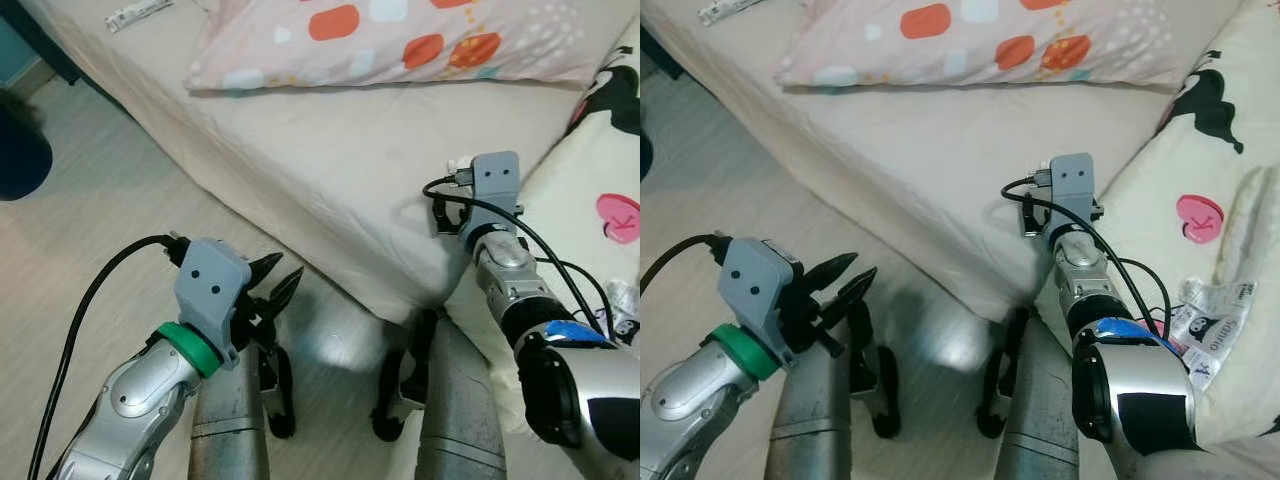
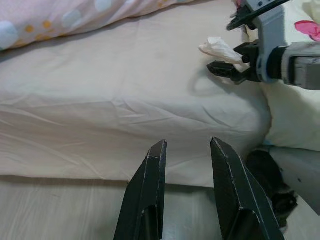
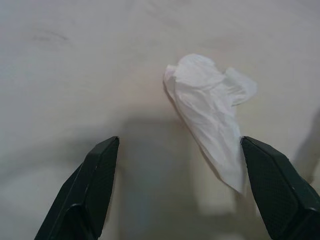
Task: Clean up the room
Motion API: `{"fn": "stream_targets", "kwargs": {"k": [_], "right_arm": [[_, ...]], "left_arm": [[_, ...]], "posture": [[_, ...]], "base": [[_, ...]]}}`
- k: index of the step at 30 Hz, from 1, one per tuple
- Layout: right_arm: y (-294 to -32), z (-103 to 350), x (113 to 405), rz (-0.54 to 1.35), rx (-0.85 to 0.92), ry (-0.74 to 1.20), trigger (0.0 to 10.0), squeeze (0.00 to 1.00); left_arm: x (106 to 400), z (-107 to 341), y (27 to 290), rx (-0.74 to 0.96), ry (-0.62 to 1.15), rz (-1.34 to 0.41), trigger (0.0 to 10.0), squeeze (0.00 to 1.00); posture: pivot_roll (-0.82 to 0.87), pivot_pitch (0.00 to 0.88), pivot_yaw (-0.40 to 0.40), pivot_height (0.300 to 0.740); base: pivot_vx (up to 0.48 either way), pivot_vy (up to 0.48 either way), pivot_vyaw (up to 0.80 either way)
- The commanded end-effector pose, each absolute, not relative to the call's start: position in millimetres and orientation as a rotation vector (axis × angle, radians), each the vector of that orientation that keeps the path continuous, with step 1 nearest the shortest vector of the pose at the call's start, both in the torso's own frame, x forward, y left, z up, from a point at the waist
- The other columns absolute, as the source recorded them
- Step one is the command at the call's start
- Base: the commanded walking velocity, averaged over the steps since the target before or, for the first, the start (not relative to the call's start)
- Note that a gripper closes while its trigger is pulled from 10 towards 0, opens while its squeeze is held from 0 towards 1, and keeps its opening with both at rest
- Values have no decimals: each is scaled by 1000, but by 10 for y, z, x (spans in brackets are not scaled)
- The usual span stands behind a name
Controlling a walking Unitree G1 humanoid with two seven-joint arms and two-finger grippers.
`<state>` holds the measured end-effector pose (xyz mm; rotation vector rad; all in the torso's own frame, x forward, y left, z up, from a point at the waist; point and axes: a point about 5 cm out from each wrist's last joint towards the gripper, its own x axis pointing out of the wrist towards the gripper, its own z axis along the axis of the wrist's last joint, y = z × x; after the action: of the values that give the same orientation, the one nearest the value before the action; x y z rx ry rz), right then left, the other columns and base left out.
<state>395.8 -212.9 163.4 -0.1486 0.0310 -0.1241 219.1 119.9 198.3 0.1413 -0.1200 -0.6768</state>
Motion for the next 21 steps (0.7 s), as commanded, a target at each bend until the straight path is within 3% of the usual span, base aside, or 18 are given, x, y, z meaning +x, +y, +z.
{"fn": "stream_targets", "kwargs": {"k": [1,21], "right_arm": [[-2184,1474,3899,-152,-138,95,10000,0],[-2497,1533,3833,-291,-222,70,10000,0]], "left_arm": [[2114,1940,1173,130,-81,-724,10000,0],[2043,1986,1185,136,-37,-775,10000,0]], "posture": [[415,556,105,568],[432,546,140,568]], "base": [[0,0,0],[0,0,0]]}}
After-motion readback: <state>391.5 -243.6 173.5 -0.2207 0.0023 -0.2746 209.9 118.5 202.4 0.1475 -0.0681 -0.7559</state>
